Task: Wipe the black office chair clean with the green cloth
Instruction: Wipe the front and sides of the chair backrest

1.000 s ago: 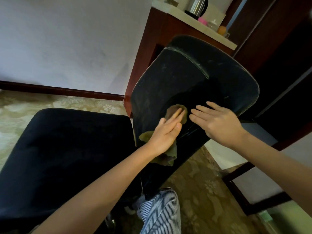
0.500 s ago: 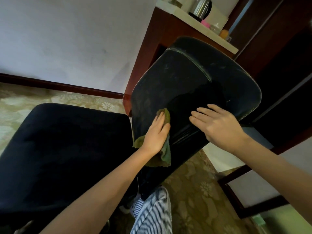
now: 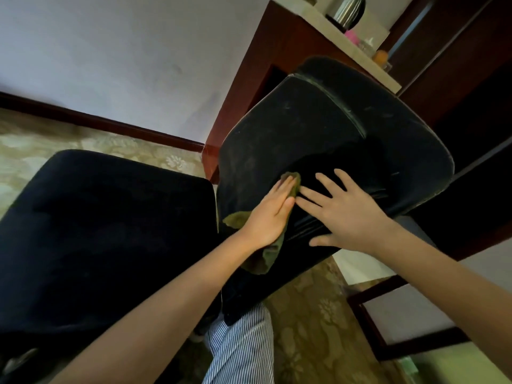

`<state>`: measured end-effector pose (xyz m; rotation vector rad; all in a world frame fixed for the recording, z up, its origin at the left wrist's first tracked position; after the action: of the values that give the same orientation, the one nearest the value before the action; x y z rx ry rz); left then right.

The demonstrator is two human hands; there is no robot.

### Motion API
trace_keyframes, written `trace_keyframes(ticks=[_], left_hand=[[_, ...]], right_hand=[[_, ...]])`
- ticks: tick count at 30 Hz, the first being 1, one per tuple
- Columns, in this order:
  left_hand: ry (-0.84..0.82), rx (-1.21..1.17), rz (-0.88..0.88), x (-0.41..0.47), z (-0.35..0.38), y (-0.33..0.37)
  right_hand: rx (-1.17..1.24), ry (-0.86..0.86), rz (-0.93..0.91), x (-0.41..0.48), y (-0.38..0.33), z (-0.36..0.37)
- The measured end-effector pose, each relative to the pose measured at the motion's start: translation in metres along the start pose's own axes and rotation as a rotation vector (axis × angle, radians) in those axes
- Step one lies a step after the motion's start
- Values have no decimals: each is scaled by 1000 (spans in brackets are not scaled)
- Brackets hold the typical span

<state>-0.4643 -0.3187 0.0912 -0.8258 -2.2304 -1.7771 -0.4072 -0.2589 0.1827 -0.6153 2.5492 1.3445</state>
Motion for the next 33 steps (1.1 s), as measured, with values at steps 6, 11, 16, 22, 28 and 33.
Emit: trace_keyframes(ticks=[6,11,16,22,28,33], left_hand=[[27,-54,-221,-13,-7,-61],[110,-146,-343,-67,2,-92],[94,-173,-128,-61,0,-45],[65,-29,63,-7,4,-9],[98,-16,-113,5,-6,-70],[125,-217,-361,-51,3,-117]], right_hand=[[1,137,-73,3,0,0],[15,233,-125,7,0,2],[51,269,-142,8,-2,2],[58,191,-118,12,0,6],[24,59,-129,21,-9,6],[-7,-82,-209,51,-41,9]])
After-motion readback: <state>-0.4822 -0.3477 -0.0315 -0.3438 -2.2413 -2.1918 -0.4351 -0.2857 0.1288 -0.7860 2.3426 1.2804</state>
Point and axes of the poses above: each hand's wrist, its own x-axis towards the middle knuckle, its own z-axis out of the palm, y = z × x, the point moved 6 cm from there along x, towards the middle knuckle, and after that the axes turned 8 degrees about x, right-handed, at the moved point
